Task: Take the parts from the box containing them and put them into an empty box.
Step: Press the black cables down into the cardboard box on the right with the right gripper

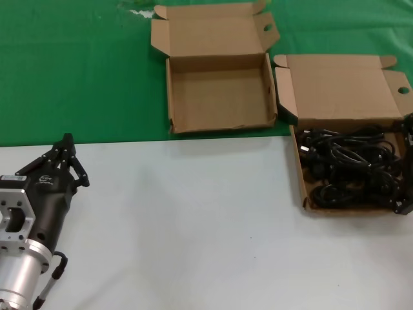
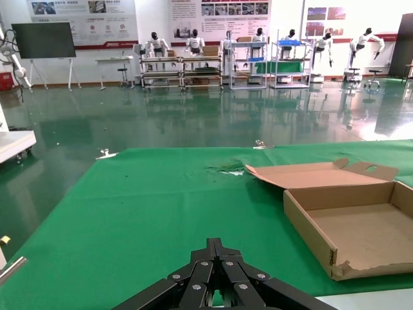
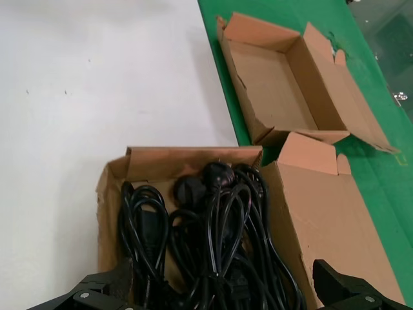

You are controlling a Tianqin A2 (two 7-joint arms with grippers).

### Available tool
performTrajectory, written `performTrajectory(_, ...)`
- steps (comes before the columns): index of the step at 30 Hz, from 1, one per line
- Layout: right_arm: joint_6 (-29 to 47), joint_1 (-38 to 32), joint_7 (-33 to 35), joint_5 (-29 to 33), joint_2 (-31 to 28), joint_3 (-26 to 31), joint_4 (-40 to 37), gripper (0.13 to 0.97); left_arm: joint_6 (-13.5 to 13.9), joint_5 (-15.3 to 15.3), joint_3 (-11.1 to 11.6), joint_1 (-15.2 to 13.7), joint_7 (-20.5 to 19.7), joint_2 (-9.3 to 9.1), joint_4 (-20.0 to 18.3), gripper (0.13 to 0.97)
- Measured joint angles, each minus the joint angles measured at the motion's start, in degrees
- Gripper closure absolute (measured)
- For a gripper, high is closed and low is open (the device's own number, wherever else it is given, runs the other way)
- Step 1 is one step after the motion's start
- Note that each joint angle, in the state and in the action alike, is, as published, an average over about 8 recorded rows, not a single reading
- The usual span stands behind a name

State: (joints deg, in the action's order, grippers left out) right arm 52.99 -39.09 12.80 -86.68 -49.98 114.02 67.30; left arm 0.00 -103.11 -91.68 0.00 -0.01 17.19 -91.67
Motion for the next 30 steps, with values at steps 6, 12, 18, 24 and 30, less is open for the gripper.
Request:
performTrajectory(6,-0.2,-1.9,2.6,1.8,2.3,0.5,-3.7,0.131,0.0,0.0,0.0,0.0,0.0,0.00,0.0,0.958)
performTrajectory(12,-0.8,-3.0,4.7,2.7,4.0,0.6,-6.6,0.135,0.0,0.0,0.0,0.0,0.0,0.00,0.0,0.958)
performTrajectory(18,-1.3,-3.3,6.3,3.1,4.9,0.3,-8.3,0.183,0.0,0.0,0.0,0.0,0.0,0.00,0.0,0.958)
performTrajectory(24,-1.8,-3.5,7.7,3.2,5.4,-0.1,-9.5,0.248,0.0,0.0,0.0,0.0,0.0,0.00,0.0,0.958)
performTrajectory(30,-2.1,-3.4,8.1,3.3,5.9,-0.3,-9.8,0.329,0.0,0.0,0.0,0.0,0.0,0.00,0.0,0.958)
